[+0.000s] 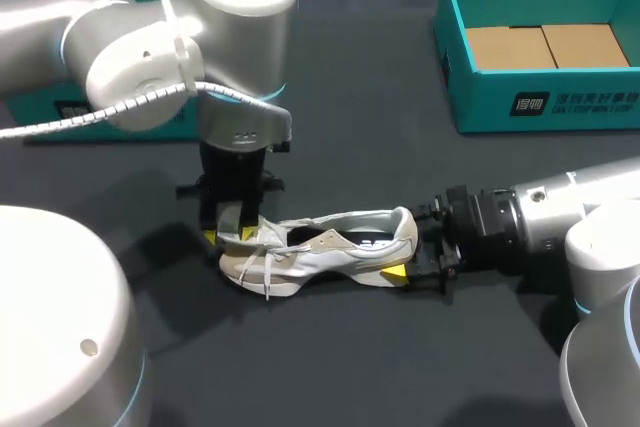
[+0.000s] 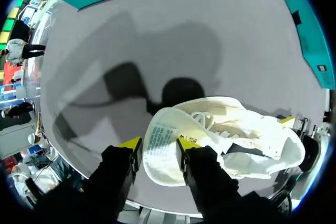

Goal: Take the shoe out of the shoebox, open the shoe tongue, remove and reinsert the insole, then place the shoe into the shoebox

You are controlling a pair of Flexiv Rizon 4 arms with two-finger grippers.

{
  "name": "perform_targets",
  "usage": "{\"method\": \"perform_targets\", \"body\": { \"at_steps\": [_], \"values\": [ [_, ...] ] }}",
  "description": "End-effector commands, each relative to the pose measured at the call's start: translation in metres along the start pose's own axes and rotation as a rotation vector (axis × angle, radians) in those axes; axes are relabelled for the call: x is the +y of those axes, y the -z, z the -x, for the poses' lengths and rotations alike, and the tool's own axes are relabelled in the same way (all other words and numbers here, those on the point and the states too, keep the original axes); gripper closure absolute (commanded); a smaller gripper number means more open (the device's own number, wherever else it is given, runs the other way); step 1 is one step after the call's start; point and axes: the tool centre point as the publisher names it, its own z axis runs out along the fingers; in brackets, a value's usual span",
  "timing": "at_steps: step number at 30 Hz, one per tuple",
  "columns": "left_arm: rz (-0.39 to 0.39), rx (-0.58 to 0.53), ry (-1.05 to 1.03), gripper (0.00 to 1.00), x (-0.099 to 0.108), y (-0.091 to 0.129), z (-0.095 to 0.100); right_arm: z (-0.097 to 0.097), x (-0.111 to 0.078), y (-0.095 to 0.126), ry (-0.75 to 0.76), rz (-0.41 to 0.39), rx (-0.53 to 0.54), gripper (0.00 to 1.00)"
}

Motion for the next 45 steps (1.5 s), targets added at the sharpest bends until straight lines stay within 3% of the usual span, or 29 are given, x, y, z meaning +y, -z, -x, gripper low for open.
{"method": "perform_targets", "body": {
  "at_steps": [1, 9, 18, 23, 27, 29, 30, 31, 35, 36, 38, 39, 45],
  "values": [
    [-0.032, -0.018, -0.016, 0.55, 0.004, 0.015, 0.006, -0.001, 0.0, -0.001, 0.0, -0.003, -0.001, 1.0],
    [-0.064, 0.111, -0.089, 0.54, 0.007, 0.06, 0.002, -0.001, 0.0, -0.001, 0.0, -0.003, -0.001, 1.0],
    [-0.161, 0.218, -0.283, 0.51, 0.013, 0.115, -0.028, -0.001, 0.0, -0.001, 0.0, -0.003, -0.001, 1.0],
    [-0.151, 0.284, -0.47, 0.47, 0.02, 0.142, -0.043, -0.001, 0.0, -0.001, 0.0, -0.003, -0.001, 1.0],
    [-0.151, 0.305, -0.636, 0.62, 0.029, 0.156, -0.059, -0.001, 0.0, -0.001, 0.0, -0.003, -0.001, 1.0],
    [-0.154, 0.305, -0.723, 0.77, 0.032, 0.161, -0.067, -0.001, 0.0, -0.001, 0.0, -0.003, -0.001, 1.0],
    [-0.151, 0.302, -0.78, 0.93, 0.032, 0.163, -0.072, -0.001, 0.0, -0.001, 0.0, -0.003, -0.001, 1.0],
    [-0.148, 0.294, -0.862, 1.0, 0.033, 0.165, -0.077, -0.001, 0.0, -0.001, 0.0, -0.003, -0.001, 1.0],
    [-0.164, 0.248, -1.181, 1.0, 0.036, 0.162, -0.089, -0.001, 0.0, -0.001, 0.0, -0.003, -0.001, 1.0],
    [-0.167, 0.186, -1.341, 1.0, 0.037, 0.158, -0.094, -0.001, 0.0, -0.001, 0.0, -0.003, -0.001, 1.0],
    [-0.196, 0.098, -1.47, 1.0, 0.038, 0.15, -0.106, -0.001, 0.0, -0.001, 0.0, -0.003, -0.001, 1.0],
    [-0.212, 0.075, -1.348, 1.0, 0.04, 0.147, -0.123, -0.001, 0.0, -0.001, 0.0, -0.003, -0.001, 1.0],
    [-0.212, 0.075, -1.348, 1.0, 0.04, 0.147, -0.123, -0.001, 0.0, -0.001, 0.0, -0.003, -0.001, 1.0]
  ]
}}
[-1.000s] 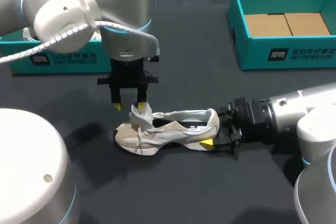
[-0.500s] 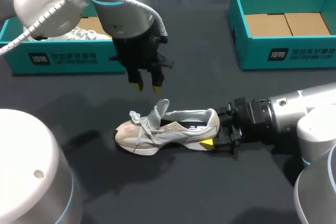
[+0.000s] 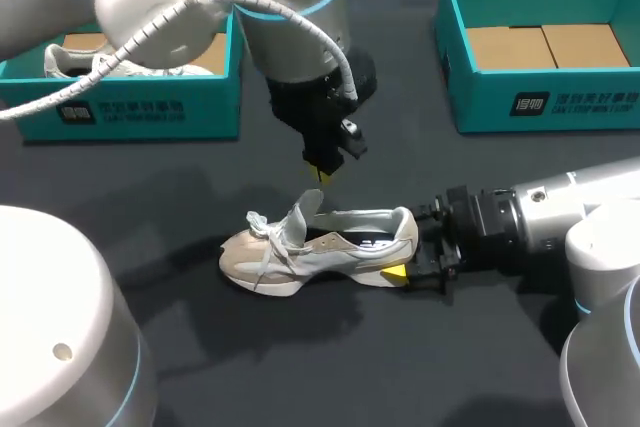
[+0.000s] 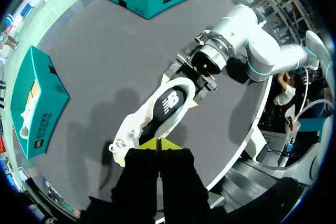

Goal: Take the shoe out of the shoebox, open the shoe tongue, remove and reinsert the insole, then place the shoe into the shoebox

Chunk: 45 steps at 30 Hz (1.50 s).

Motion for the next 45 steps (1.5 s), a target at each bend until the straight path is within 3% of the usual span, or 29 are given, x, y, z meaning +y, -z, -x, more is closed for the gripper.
{"method": "perform_targets", "body": {
  "at_steps": [1, 6, 10, 12, 23, 30, 39, 45],
  "values": [
    [0.113, -0.09, -0.285, 1.0, -0.017, -0.002, -0.007, -0.001, 0.0, -0.001, 0.0, -0.003, -0.001, 1.0],
    [0.108, -0.14, -0.469, 1.0, -0.012, -0.028, -0.018, -0.001, 0.0, -0.001, 0.0, -0.003, -0.001, 1.0],
    [0.017, -0.138, -0.572, 1.0, -0.005, -0.051, -0.021, -0.001, 0.0, -0.001, 0.0, -0.003, -0.001, 1.0],
    [-0.017, -0.195, -0.592, 1.0, -0.007, -0.062, -0.02, -0.001, 0.0, -0.001, 0.0, -0.003, -0.001, 1.0],
    [-0.017, -0.195, -0.592, 1.0, -0.007, -0.062, -0.02, -0.001, 0.0, -0.001, 0.0, -0.003, -0.001, 1.0],
    [-0.027, -0.137, -0.644, 1.0, -0.02, -0.096, -0.017, -0.001, 0.0, -0.001, 0.0, -0.003, -0.001, 1.0],
    [-0.027, -0.137, -0.644, 1.0, -0.02, -0.096, -0.017, -0.001, 0.0, -0.001, 0.0, -0.003, -0.001, 1.0],
    [-0.005, -0.117, -0.651, 1.0, -0.025, -0.13, -0.015, -0.001, 0.0, -0.001, 0.0, -0.003, -0.001, 1.0]
  ]
}}
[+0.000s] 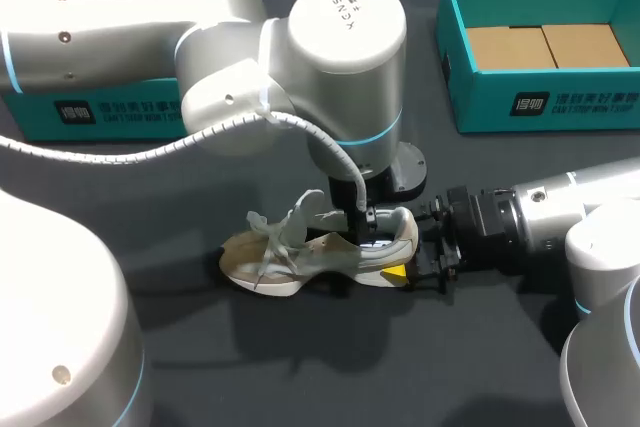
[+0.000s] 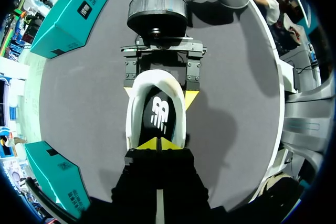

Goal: Take the shoe out of the shoebox, open the shoe tongue, remove and reinsert the insole, then place the shoe into the shoebox

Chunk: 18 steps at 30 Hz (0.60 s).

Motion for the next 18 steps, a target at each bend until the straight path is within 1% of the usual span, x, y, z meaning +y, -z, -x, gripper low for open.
{"method": "perform_targets", "body": {
  "at_steps": [1, 2, 7, 9, 13, 18],
  "values": [
    [0.001, 0.022, -0.004, 1.0, -0.007, -0.028, 0.003, -0.001, 0.0, -0.001, 0.0, -0.003, -0.001, 1.0],
    [-0.007, 0.024, -0.005, 1.0, -0.006, -0.031, 0.003, -0.001, 0.0, -0.001, 0.0, -0.003, -0.001, 1.0],
    [0.004, 0.043, -0.006, 1.0, -0.003, -0.04, 0.005, -0.001, 0.0, -0.001, 0.0, -0.003, -0.001, 1.0],
    [0.016, 0.078, -0.014, 1.0, -0.001, -0.043, 0.005, -0.001, 0.0, -0.001, 0.0, -0.003, -0.001, 1.0],
    [0.038, 0.124, -0.032, 1.0, 0.004, -0.043, 0.004, -0.001, 0.0, -0.001, 0.0, -0.003, -0.001, 1.0],
    [0.043, 0.151, -0.051, 1.0, 0.018, -0.039, 0.001, -0.001, 0.0, -0.001, 0.0, -0.003, -0.001, 1.0]
  ]
}}
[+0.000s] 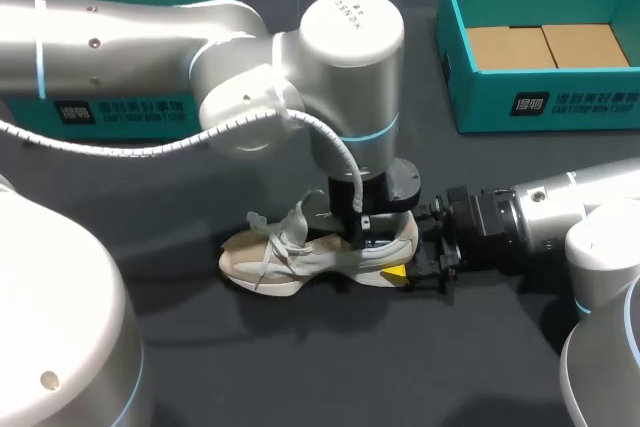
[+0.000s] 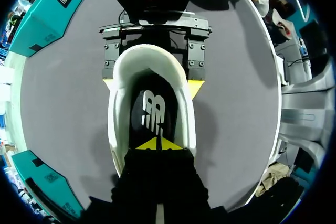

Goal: Take the shoe out of the shoebox, open the shoe tongue, remove and reinsert the insole, then place the shoe into the shoebox

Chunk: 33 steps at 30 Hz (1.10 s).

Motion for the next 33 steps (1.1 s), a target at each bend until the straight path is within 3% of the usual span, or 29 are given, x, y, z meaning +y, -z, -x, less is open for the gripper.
{"method": "perform_targets", "body": {
  "at_steps": [1, 14, 17, 22, 33],
  "values": [
    [-0.002, 0.013, -0.007, 1.0, 0.012, 0.003, 0.001, -0.001, 0.0, -0.001, 0.0, -0.003, -0.001, 1.0],
    [-0.018, 0.069, -0.087, 1.0, 0.037, 0.0, -0.004, -0.001, 0.0, -0.001, 0.0, -0.003, -0.001, 1.0],
    [-0.021, 0.066, -0.089, 0.82, 0.038, -0.001, -0.005, -0.001, 0.0, -0.001, 0.0, -0.003, -0.001, 1.0],
    [-0.032, 0.058, -0.093, 0.69, 0.035, -0.007, -0.006, -0.001, 0.0, -0.001, 0.0, -0.003, -0.001, 1.0],
    [-0.038, -0.109, -0.06, 0.65, 0.014, -0.029, -0.01, -0.001, 0.0, -0.001, 0.0, -0.003, -0.001, 1.0]
  ]
}}
